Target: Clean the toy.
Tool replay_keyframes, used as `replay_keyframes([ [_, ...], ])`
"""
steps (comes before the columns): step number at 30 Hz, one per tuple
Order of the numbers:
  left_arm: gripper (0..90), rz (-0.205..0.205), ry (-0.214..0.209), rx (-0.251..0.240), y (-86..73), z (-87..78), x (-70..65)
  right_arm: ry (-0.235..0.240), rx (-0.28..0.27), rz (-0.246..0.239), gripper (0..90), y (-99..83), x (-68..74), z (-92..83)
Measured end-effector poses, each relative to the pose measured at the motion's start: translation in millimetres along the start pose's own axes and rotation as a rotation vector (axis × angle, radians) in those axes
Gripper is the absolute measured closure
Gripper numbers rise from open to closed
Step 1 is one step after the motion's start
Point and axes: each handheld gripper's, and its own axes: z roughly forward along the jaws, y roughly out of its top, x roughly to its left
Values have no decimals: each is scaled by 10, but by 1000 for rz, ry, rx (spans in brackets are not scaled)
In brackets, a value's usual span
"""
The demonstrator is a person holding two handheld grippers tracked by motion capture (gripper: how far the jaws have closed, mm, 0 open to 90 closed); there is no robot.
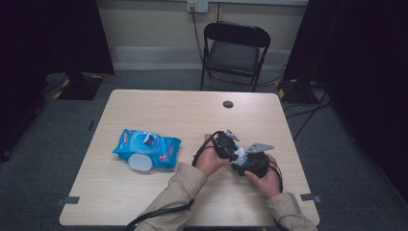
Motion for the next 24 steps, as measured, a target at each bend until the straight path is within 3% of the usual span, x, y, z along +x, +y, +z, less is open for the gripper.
replay_keyframes([
  [9,822,-26,43,-8,-7,-94,154,0,0,-1,247,0,0,0],
  [13,821,-58,58,-18,-11,-134,264,0,0,-1,247,0,0,0],
  [18,821,-87,100,-14,-45,-179,414,0,0,-1,247,0,-1,1],
  [24,821,-109,137,-23,-73,-219,504,0,0,0,247,0,0,0],
])
